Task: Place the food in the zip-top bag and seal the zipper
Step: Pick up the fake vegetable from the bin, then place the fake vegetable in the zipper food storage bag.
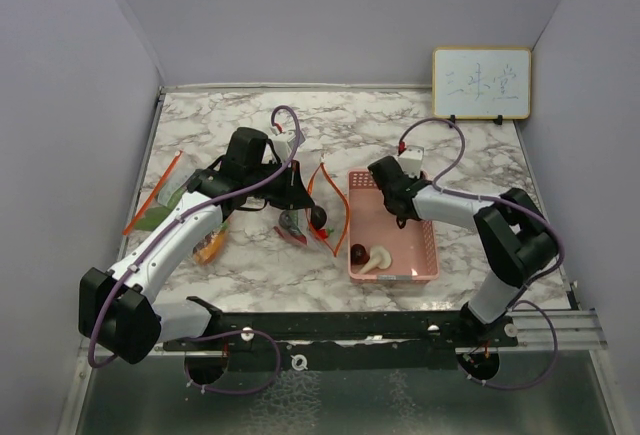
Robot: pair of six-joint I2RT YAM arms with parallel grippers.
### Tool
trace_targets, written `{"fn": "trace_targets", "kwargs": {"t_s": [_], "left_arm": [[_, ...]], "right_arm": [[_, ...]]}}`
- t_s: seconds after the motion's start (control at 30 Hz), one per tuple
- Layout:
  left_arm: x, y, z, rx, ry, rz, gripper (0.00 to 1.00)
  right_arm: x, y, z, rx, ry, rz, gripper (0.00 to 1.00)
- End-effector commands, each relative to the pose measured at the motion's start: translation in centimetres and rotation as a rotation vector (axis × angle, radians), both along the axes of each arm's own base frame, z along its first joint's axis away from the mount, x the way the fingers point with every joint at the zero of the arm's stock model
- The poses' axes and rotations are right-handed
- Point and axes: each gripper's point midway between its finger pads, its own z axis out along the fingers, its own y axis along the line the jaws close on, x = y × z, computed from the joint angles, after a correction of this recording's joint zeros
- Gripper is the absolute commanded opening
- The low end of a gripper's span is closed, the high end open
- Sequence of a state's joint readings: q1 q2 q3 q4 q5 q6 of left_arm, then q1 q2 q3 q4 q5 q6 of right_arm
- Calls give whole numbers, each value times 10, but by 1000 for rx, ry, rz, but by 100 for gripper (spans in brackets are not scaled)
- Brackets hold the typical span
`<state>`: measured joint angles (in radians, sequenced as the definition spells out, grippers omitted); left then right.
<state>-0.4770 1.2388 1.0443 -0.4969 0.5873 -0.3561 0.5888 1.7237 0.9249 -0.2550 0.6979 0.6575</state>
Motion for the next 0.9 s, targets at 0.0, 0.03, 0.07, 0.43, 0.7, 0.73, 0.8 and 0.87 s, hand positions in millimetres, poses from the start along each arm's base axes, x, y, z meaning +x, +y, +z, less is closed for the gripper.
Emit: {"fn": "trace_targets", "kwargs": {"t_s": [0.0,0.03,0.07,0.43,0.7,0.73,0.8,0.87], "left_arm": [[0,-2,0,-15,-13,-22,0],[1,-2,1,-15,-16,-21,0],[1,-2,2,-17,-16,-19,0],[3,-2,7,-23,-24,-7,0],[2,-3,15,-37,-40,-7,0],[2,-3,15,-36,-39,-7,0],[1,-3,17,-37,-43,-11,0],[1,-3,18,-39,-48,-12,0]], "right_arm": [[-2,11,41,65,-96,84,7],[-9,20,50,93,-115,126,7],[-15,34,62,123,-143,187,7],[-113,186,215,619,-449,1090,10],[-102,221,186,632,-341,1146,30],[-100,221,184,624,-336,1133,39],[-97,215,183,604,-343,1098,56],[-97,205,190,589,-370,1068,73]]}}
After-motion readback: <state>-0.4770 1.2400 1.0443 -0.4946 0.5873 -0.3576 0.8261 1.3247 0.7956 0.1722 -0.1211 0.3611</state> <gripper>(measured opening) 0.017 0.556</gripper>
